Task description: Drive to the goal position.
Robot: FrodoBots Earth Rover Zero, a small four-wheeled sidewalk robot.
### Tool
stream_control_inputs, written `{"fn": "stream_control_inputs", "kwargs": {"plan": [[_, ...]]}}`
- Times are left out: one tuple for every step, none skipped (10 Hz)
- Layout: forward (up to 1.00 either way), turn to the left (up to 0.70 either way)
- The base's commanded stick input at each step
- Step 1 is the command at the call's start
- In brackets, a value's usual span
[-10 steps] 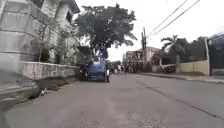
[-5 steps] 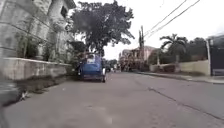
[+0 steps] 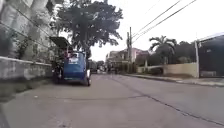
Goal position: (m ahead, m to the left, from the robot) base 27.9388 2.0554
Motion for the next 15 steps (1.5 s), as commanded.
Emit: {"fn": "stream_control_inputs", "kwargs": {"plan": [[1.00,0.00],[1.00,0.00],[1.00,0.00],[1.00,0.00],[1.00,0.00],[1.00,0.00],[1.00,0.00],[1.00,0.00],[1.00,0.00],[1.00,0.00],[1.00,0.00],[1.00,0.00],[1.00,0.00],[1.00,0.00],[1.00,0.00]]}}
